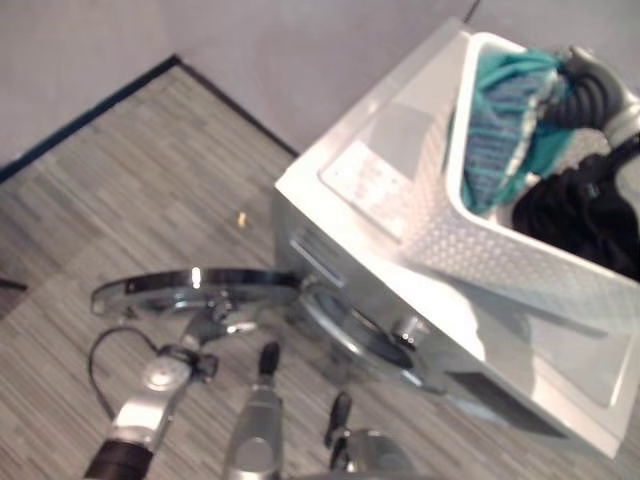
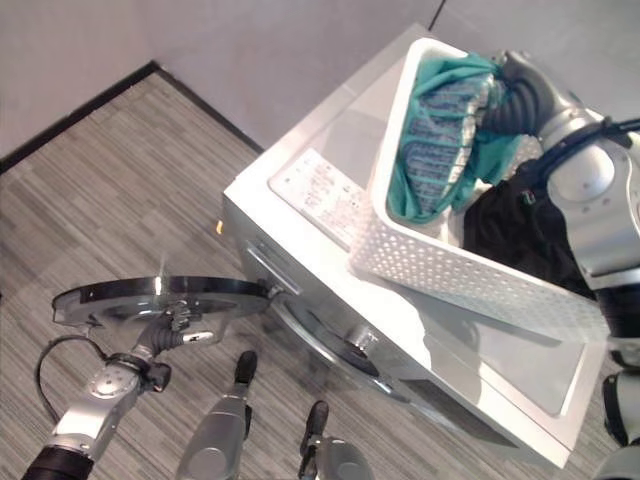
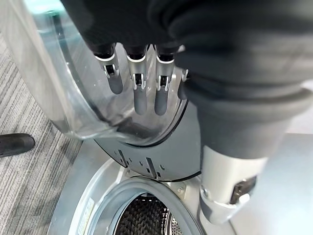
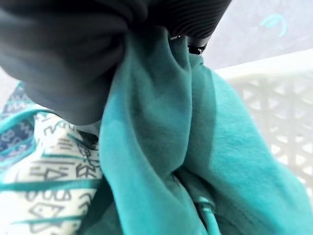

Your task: Grab the laundry basket,head to the washer,open it,put in the laundry and shut it.

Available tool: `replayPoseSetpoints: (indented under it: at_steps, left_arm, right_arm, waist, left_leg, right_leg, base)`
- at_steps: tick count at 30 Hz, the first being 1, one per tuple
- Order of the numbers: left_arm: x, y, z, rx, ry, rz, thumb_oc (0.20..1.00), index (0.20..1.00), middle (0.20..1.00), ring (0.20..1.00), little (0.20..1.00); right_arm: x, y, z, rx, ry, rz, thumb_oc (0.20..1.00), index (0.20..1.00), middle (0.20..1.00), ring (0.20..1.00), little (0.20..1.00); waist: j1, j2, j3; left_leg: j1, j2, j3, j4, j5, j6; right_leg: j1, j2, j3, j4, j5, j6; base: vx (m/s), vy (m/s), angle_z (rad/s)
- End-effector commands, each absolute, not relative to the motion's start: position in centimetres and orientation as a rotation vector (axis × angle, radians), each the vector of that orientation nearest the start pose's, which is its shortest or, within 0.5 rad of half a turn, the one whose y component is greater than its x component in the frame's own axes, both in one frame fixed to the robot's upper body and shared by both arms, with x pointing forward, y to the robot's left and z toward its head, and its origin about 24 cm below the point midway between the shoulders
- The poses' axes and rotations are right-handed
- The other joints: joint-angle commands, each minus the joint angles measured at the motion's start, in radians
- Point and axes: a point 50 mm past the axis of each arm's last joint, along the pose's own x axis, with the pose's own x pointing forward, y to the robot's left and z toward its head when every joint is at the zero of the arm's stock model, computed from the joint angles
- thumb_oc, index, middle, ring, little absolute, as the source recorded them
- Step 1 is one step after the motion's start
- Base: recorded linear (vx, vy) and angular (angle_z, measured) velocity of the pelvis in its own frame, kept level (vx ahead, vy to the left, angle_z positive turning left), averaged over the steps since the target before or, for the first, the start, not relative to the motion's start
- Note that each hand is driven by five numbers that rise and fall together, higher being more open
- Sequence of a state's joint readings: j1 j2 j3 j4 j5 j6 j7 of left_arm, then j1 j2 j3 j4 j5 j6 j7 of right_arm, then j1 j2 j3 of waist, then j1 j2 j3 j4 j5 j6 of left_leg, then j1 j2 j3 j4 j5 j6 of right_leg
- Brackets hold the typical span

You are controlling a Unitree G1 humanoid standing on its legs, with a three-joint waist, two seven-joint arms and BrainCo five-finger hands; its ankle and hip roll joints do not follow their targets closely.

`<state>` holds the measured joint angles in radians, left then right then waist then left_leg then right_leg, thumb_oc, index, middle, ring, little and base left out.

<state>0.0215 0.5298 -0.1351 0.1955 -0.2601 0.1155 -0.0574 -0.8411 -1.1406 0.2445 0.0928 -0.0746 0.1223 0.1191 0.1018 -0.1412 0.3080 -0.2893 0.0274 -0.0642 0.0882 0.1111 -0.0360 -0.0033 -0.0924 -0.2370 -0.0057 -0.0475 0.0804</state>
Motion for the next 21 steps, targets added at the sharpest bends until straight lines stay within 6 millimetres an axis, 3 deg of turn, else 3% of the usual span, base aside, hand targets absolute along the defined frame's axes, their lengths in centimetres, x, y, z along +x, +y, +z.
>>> replayPoseSetpoints:
  at_steps: [1, 10, 12, 13, 21]
  left_arm:
    - [23.7, 24.0, 1.1, 0.259, 0.29, -0.085, 1.0, 1.0, 1.0, 1.0, 1.0]
    - [23.6, 24.5, 1.0, 0.273, 0.289, -0.062, 1.0, 1.0, 1.0, 1.0, 1.0]
    - [23.6, 24.6, 1.0, 0.273, 0.29, -0.057, 1.0, 1.0, 1.0, 1.0, 1.0]
    - [23.5, 25.0, 1.0, 0.283, 0.29, -0.047, 1.0, 1.0, 1.0, 1.0, 1.0]
    - [23.4, 25.4, 1.0, 0.298, 0.286, -0.024, 1.0, 1.0, 1.0, 1.0, 1.0]
  right_arm:
    - [30.3, -25.0, 36.2, -1.192, -0.633, -0.193, 0.2, 0.2, 0.2, 0.2, 0.2]
    - [28.3, -25.3, 41.0, -1.171, -0.831, -0.382, 0.2, 0.2, 0.2, 0.2, 0.2]
    - [28.2, -25.1, 41.4, -1.176, -0.847, -0.395, 0.2, 0.2, 0.2, 0.2, 0.2]
    - [27.3, -25.2, 42.6, -1.209, -0.901, -0.472, 0.2, 0.2, 0.2, 0.2, 0.2]
    - [25.8, -25.2, 44.7, -1.225, -1.018, -0.64, 0.2, 0.2, 0.2, 0.2, 0.2]
  waist:
    - [-0.002, -0.038, -0.077]
    - [-0.007, -0.042, -0.104]
    - [-0.008, -0.041, -0.106]
    - [-0.009, -0.041, -0.119]
    - [-0.01, -0.038, -0.146]
  left_leg:
    - [0.063, 0.07, -0.033, 0.024, -0.186, 0.003]
    - [0.075, 0.073, -0.029, 0.018, -0.192, -0.001]
    - [0.078, 0.073, -0.028, 0.016, -0.193, -0.001]
    - [0.085, 0.072, -0.027, 0.014, -0.196, 0.0]
    - [0.105, 0.067, -0.024, 0.004, -0.204, 0.002]
  right_leg:
    - [-0.078, -0.103, -0.019, 0.073, 0.003, 0.059]
    - [-0.065, -0.1, -0.022, 0.066, 0.005, 0.059]
    - [-0.062, -0.1, -0.022, 0.065, 0.005, 0.06]
    - [-0.056, -0.1, -0.022, 0.064, 0.006, 0.061]
    - [-0.043, -0.1, -0.021, 0.062, 0.006, 0.061]
  base:
    - [0.0, -0.011, -0.04]
    - [0.0, 0.0, 0.0]
    - [0.02, 0.001, 0.0]
    - [0.0, 0.0, 0.0]
    - [0.0, 0.0, 0.0]
